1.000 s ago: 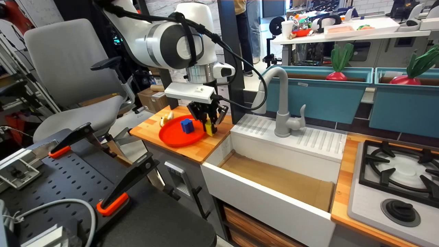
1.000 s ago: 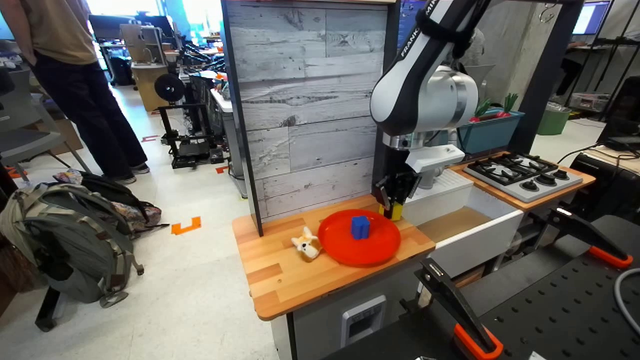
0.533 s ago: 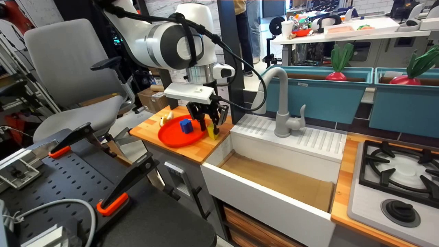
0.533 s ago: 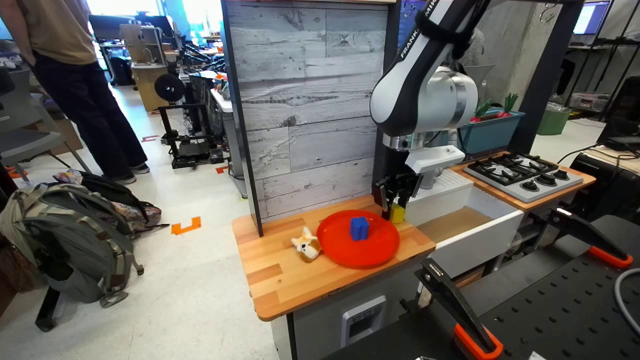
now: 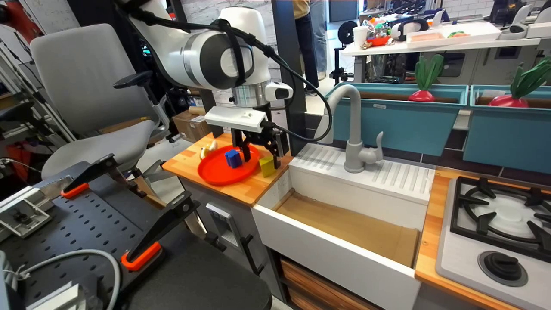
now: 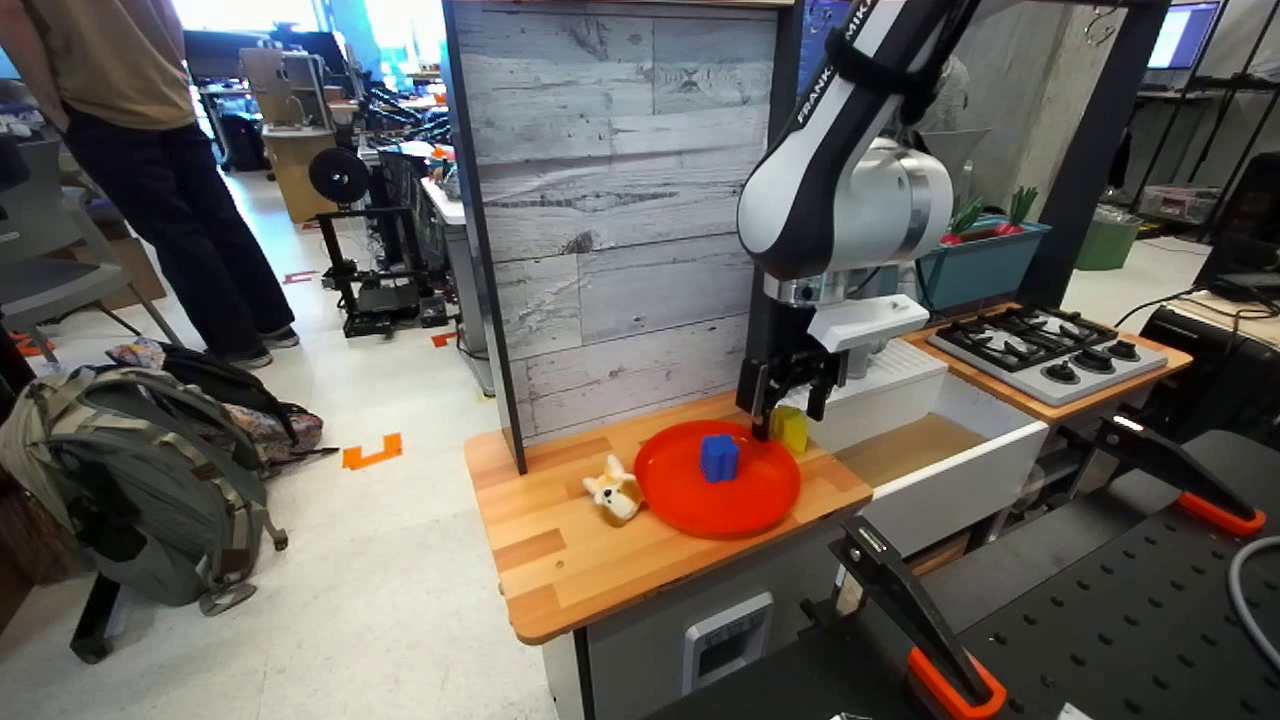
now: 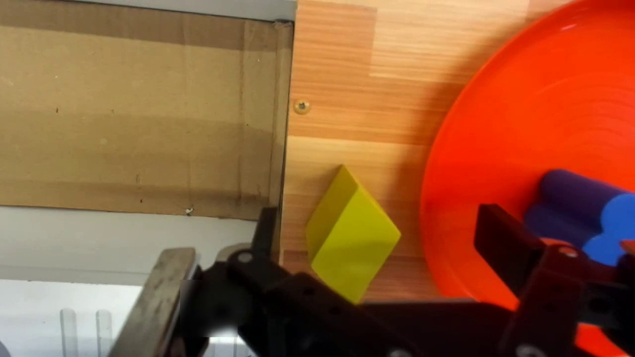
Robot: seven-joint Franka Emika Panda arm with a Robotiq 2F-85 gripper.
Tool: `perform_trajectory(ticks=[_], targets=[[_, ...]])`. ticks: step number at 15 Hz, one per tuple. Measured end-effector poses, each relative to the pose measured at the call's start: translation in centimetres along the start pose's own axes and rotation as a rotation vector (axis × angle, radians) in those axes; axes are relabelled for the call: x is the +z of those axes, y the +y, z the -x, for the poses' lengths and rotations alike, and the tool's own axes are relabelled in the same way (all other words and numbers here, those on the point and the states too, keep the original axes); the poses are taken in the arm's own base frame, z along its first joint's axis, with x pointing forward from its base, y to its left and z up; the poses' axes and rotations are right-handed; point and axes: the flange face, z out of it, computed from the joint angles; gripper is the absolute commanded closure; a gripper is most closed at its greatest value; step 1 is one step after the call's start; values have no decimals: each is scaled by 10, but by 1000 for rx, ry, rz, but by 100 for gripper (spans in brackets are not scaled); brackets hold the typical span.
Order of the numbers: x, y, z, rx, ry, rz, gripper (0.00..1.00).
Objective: Move the yellow block to the right on the table
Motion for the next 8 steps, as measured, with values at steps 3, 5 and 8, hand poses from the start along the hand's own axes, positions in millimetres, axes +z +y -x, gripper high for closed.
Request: perform_trajectory(ticks=[3,5,8], targets=[[0,-7,0,-8,5,1,0],[-10,-16,-4,-24,46,7,0],[-42,-38,-8,-60,131,19,0]])
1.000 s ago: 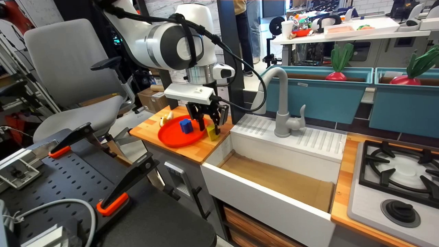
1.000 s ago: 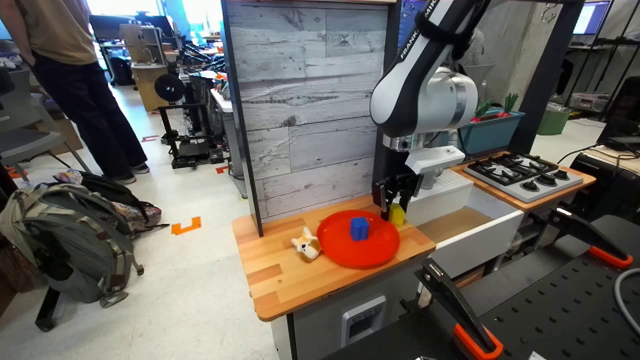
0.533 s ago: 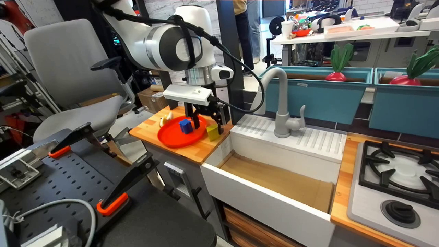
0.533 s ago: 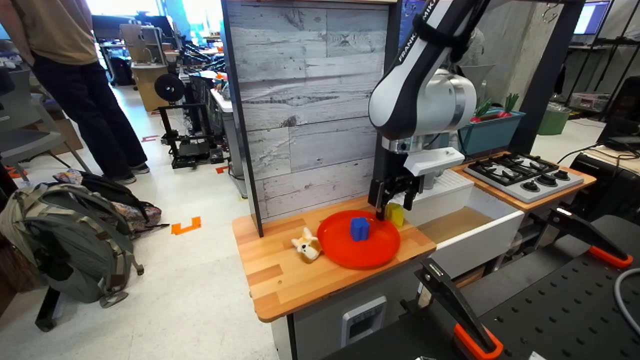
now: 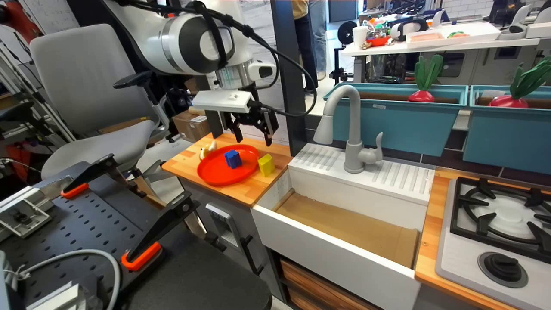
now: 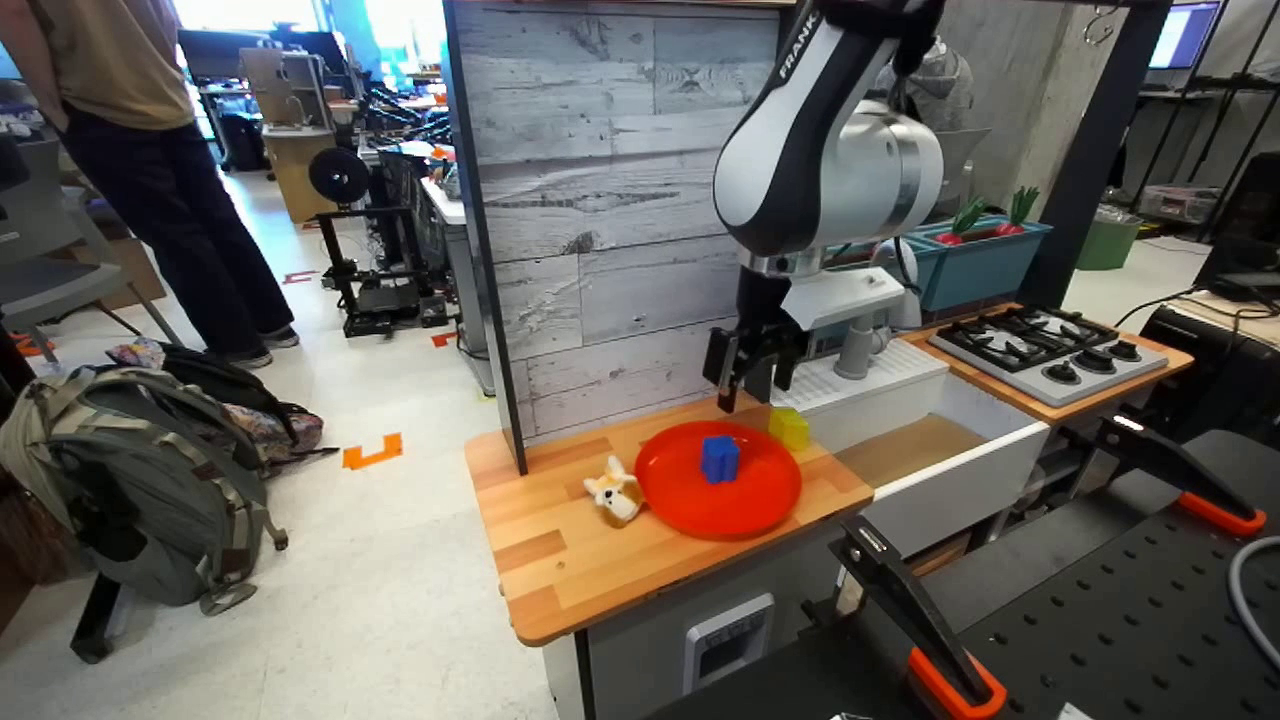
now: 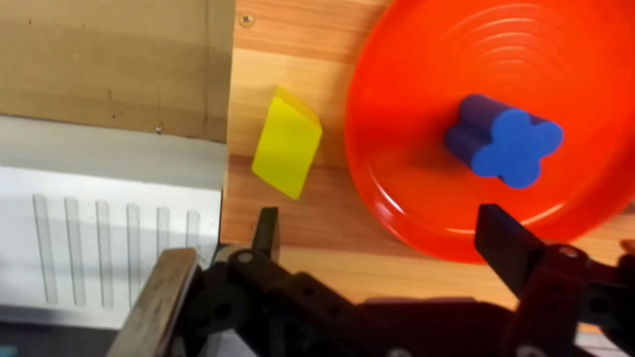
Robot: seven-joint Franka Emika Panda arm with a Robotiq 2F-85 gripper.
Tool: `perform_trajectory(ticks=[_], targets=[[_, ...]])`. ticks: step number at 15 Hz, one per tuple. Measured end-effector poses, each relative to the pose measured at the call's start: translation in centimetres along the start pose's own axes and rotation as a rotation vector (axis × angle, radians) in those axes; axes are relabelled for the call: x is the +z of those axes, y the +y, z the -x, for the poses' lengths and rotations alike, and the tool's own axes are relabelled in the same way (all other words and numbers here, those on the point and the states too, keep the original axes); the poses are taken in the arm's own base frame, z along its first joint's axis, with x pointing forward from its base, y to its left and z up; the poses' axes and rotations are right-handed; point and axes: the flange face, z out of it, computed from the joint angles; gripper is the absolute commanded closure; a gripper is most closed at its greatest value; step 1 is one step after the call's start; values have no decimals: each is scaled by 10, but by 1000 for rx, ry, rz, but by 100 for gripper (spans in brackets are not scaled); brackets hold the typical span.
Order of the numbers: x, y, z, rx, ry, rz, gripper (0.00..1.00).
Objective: Move the yellow block to the right on the table
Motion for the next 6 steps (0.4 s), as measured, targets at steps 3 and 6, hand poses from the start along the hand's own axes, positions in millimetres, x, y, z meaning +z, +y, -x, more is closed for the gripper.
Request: perform_trajectory(ticks=[3,6], targets=[[-35,-34,1,-66,60,11,0],[-58,-77,10,-155,68,11,0]])
